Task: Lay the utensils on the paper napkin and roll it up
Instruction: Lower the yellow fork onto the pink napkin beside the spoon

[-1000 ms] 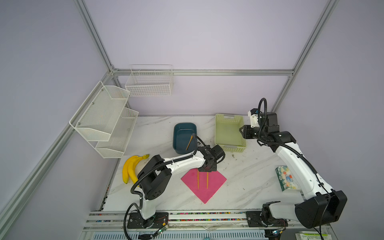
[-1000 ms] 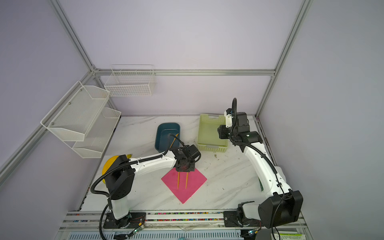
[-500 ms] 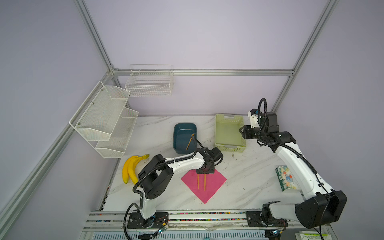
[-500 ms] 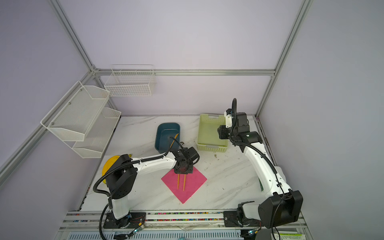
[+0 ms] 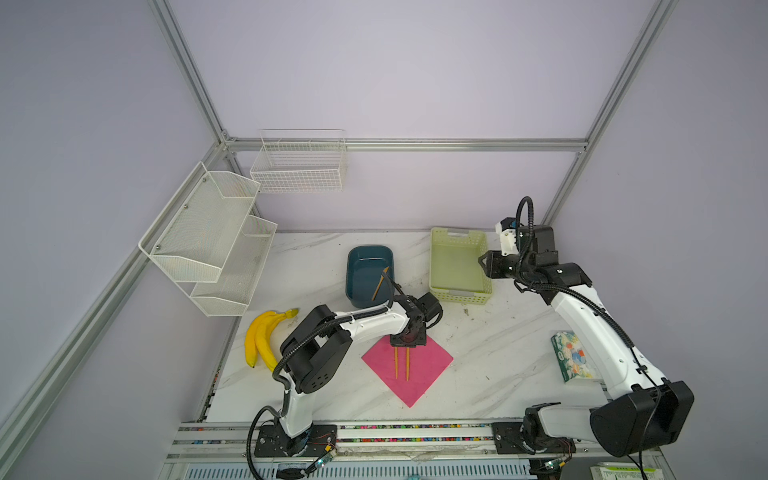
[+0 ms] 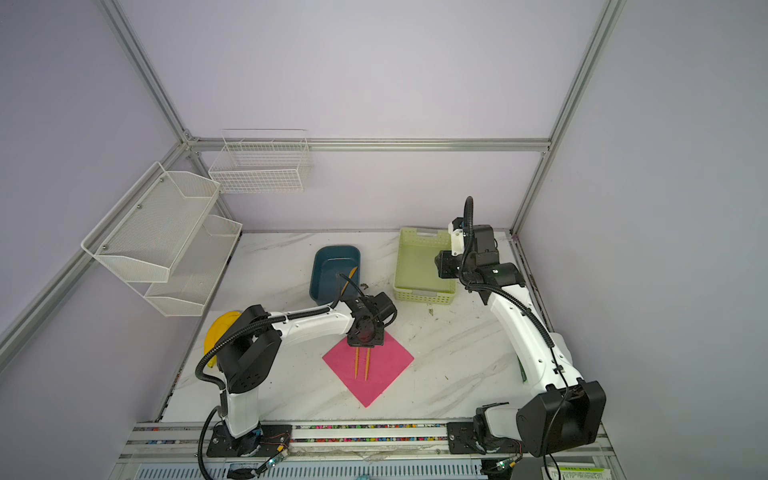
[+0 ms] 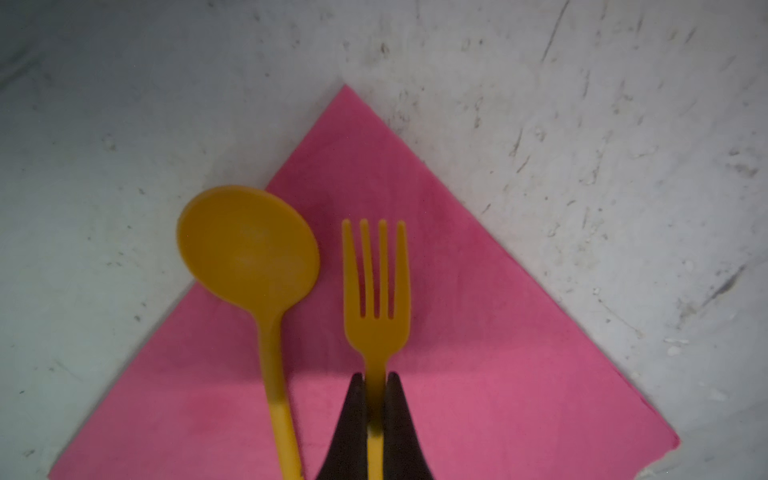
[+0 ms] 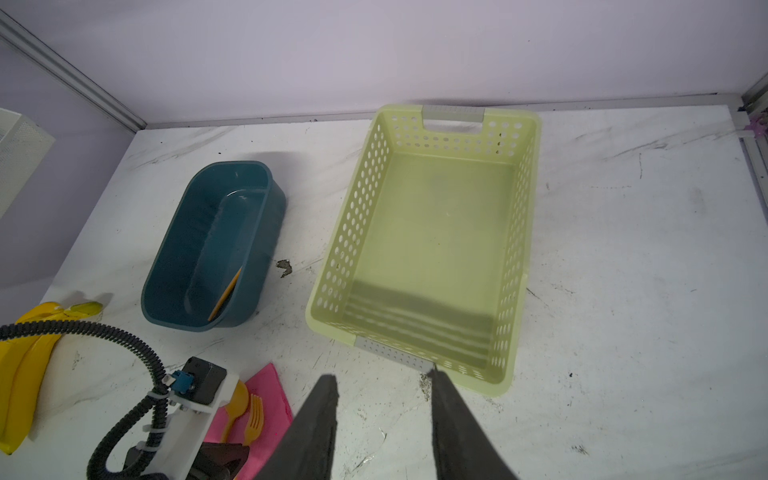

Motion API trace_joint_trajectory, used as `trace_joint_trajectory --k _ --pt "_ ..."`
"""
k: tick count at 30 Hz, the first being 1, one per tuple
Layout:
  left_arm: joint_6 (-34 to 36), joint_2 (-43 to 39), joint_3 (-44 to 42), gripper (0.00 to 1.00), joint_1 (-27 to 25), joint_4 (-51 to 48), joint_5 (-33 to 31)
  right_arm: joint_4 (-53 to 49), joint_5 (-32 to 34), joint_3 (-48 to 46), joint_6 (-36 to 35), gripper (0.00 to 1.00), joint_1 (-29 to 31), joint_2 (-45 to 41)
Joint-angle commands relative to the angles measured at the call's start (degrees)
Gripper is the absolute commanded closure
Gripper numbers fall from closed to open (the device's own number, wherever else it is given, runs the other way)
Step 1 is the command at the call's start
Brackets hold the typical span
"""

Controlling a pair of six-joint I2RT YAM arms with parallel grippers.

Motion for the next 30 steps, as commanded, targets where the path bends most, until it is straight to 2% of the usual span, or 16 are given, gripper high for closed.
trace_joint_trajectory --k 1,25,30 --pt "0.79 -0.06 -0.33 0.95 0.31 0.78 0.28 0.14 -0.47 -0.2 -0.72 0.6 0.28 -0.25" --pt "2.29 0.37 -0.01 0.95 2.5 0.68 -0.37 0.21 -0.24 -0.63 -0.79 0.59 0.28 -0.82" --pt "2.21 0.95 0.36 0.92 2.52 0.63 0.15 0.26 -0.29 -0.73 -0.75 0.59 0.29 -0.88"
